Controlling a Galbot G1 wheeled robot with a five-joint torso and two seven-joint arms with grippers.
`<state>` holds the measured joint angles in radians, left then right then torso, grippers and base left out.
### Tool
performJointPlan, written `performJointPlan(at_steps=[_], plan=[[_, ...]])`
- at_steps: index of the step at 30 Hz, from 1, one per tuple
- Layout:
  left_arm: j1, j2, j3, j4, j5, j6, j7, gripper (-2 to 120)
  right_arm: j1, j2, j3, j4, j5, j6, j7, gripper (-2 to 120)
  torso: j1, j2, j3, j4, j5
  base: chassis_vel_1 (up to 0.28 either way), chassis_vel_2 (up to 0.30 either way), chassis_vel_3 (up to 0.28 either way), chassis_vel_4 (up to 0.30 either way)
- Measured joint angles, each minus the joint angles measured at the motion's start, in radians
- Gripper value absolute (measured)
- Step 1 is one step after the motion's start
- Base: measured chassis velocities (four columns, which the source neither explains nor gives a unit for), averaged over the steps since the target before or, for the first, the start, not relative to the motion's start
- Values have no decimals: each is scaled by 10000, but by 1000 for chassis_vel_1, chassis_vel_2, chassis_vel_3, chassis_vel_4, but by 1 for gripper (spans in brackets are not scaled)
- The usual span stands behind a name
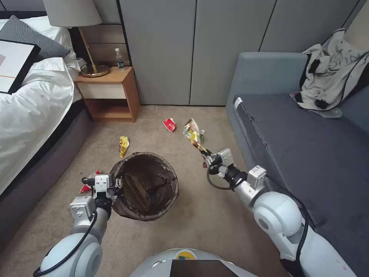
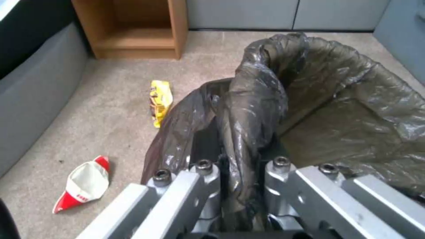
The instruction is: Pick up the trash bin, then pick up the garbage from the floor and place it into the trash bin.
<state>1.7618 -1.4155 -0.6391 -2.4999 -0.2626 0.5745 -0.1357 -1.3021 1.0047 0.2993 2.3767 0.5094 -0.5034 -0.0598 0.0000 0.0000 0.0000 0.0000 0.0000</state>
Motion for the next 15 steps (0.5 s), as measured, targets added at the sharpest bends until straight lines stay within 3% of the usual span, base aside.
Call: performJointPlan(at_steps=[7,15], plan=[[-48,-3,68,0,7,50,-1,7,887,-288,-997,394,747,-456,34,0,0,0,0,0,0,0,0,0,0],[-129,-61,194,0,41,87,-13,7,1913,-146,-3054,-143,757,-591,280,0,0,0,1,-1,-1,0,0,0,0]])
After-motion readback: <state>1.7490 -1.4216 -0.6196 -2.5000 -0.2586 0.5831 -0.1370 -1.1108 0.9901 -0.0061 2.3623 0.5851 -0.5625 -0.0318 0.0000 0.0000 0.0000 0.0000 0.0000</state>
